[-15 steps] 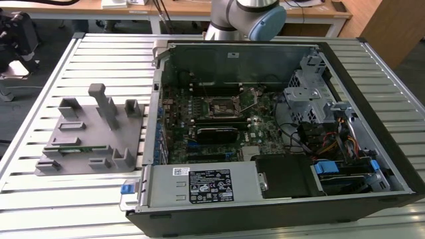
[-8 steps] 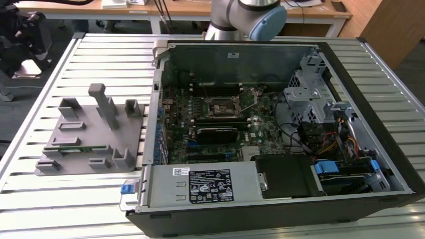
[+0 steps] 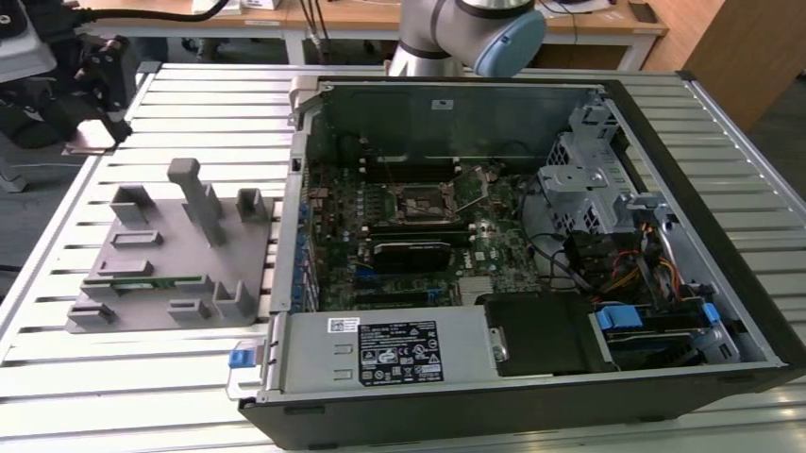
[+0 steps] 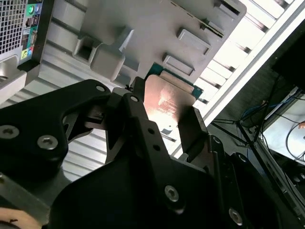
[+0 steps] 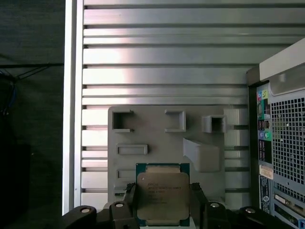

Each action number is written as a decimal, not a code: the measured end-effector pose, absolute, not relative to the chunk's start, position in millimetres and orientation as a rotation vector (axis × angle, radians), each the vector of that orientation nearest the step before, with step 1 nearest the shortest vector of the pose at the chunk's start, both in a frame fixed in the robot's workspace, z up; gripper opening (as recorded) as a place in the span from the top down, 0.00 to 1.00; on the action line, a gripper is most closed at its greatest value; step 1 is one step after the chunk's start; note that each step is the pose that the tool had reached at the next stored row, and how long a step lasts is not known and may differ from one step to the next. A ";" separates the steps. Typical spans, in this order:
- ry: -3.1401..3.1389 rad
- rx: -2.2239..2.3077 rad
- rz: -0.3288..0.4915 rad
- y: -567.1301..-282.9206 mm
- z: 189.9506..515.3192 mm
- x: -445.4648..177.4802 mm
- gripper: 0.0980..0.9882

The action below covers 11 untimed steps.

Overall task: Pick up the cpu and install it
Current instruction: 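Pick up the cpu and move it towards the insertion slot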

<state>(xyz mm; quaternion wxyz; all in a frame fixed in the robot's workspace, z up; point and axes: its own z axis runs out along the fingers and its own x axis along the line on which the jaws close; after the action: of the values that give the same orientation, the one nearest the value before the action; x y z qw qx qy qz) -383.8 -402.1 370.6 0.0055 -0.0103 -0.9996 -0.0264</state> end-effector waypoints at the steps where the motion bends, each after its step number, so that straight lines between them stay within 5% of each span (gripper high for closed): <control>1: -3.130 -0.033 -0.076 -402.1 370.2 -383.4 0.52; 11: -3.134 -0.033 -0.069 -399.1 378.3 -383.3 0.52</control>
<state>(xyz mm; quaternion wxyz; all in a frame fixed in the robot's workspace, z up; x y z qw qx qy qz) -383.3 -399.1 378.3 0.0035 -0.0106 -0.9997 -0.0220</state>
